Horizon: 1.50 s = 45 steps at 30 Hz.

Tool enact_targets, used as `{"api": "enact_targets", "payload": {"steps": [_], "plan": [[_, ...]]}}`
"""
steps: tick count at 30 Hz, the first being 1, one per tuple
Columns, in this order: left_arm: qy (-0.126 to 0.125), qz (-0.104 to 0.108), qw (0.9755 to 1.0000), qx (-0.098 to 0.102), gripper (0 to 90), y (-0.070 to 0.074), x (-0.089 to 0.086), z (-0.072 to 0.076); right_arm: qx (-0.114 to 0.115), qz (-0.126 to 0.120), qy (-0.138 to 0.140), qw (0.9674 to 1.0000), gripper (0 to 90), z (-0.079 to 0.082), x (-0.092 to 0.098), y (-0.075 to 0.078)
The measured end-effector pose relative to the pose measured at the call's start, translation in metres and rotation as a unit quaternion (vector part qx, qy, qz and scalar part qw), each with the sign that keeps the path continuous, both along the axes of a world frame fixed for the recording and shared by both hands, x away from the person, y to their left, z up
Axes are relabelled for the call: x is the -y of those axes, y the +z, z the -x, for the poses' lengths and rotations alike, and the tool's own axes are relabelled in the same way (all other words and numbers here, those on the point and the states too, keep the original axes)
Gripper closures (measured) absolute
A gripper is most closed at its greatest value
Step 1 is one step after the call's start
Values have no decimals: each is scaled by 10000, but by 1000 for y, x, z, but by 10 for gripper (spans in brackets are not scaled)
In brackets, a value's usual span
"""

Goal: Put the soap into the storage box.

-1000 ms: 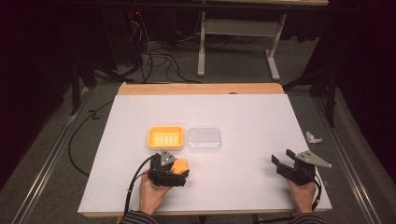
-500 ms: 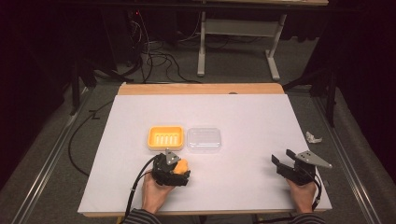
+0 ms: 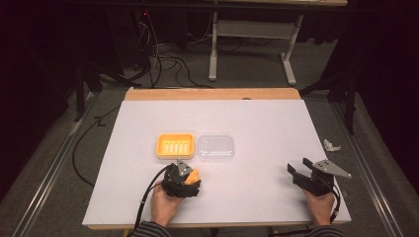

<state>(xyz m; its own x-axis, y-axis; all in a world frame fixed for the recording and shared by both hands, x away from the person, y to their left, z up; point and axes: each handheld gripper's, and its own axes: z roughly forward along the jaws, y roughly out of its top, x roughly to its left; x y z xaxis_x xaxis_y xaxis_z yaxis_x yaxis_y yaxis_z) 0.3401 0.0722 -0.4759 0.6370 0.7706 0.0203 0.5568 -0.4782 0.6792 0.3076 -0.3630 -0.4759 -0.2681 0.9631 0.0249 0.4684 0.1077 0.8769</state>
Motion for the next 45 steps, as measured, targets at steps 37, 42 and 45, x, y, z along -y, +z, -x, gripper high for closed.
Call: {"api": "enact_targets", "payload": {"steps": [37,42,45], "plan": [[19,264,9995,162,269,16,-19,6,19,-7,17,10000,318,0,0,0],[62,322,9993,179,268,20,-25,7,29,20,40,10000,318,0,0,0],[88,350,9992,191,269,22,-28,7,27,4,31,10000,318,0,0,0]]}}
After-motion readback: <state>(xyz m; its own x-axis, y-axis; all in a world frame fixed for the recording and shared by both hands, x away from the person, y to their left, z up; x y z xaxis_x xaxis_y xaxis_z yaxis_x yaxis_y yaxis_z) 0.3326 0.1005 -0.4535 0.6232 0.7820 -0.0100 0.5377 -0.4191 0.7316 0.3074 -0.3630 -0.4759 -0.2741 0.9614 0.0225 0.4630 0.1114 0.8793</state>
